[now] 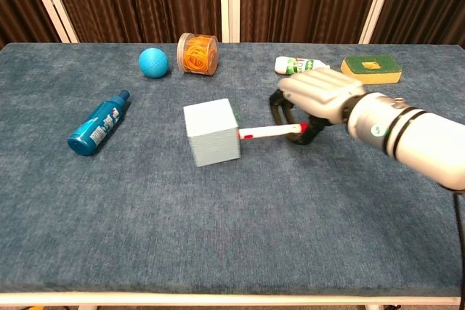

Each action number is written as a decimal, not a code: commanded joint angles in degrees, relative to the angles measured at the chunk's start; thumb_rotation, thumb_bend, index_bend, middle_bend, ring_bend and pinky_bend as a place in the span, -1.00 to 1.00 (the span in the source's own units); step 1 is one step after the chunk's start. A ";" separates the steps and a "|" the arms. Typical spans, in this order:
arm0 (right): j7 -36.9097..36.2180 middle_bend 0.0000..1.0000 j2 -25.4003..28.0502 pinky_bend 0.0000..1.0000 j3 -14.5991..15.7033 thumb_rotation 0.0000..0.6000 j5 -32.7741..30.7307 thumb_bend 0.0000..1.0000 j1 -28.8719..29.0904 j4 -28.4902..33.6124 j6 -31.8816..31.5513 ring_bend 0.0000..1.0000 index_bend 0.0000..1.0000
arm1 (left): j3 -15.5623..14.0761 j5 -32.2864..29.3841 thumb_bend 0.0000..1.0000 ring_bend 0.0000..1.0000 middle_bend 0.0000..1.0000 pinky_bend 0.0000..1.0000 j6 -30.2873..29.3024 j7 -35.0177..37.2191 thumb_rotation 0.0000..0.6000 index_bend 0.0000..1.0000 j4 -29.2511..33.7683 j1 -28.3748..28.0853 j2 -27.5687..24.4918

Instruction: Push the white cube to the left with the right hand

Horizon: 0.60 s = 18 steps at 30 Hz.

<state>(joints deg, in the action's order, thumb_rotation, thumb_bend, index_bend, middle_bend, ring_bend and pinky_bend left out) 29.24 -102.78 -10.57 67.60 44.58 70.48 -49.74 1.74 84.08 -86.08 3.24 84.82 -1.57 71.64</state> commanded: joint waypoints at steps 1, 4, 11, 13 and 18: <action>1.54 0.39 -1.57 -0.56 -0.72 1.00 -1.14 -0.22 1.10 0.28 -0.07 -0.38 0.68 | -0.06 0.18 -0.72 -0.81 -0.69 -0.74 -0.25 0.03 1.00 -0.57 0.13 0.12 -0.06; 3.49 0.39 -3.38 -0.56 -1.57 1.00 -2.64 -0.22 2.40 0.21 -0.01 -0.38 0.68 | -0.03 0.23 -0.72 -0.81 -0.69 -0.74 -0.45 -0.03 1.00 -0.57 0.27 0.21 -0.17; 8.38 0.39 -8.50 -0.55 -3.70 1.00 -7.03 -0.22 5.81 -2.34 0.01 -0.38 0.68 | -0.29 0.33 -0.72 -0.81 -0.69 -0.74 -0.79 -0.15 1.00 -0.57 0.62 0.61 -0.28; 9.09 0.39 -9.68 -0.55 -4.40 1.00 -8.07 -0.22 6.68 -3.14 0.05 -0.38 0.68 | -0.34 0.32 -0.72 -0.81 -0.69 -0.74 -0.71 -0.23 1.00 -0.57 0.69 0.64 -0.34; 10.69 0.39 -12.63 -0.55 -5.94 1.00 -10.40 -0.22 9.22 -5.91 0.55 -0.38 0.69 | -0.20 0.34 -0.72 -0.81 -0.69 -0.74 -0.95 -0.40 1.00 -0.57 0.82 0.70 -0.43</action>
<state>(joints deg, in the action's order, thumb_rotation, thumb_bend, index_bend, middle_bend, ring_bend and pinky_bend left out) 39.45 -114.70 -15.99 57.70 53.17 65.28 -49.40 1.54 84.42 -87.03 2.85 85.65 -0.86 71.21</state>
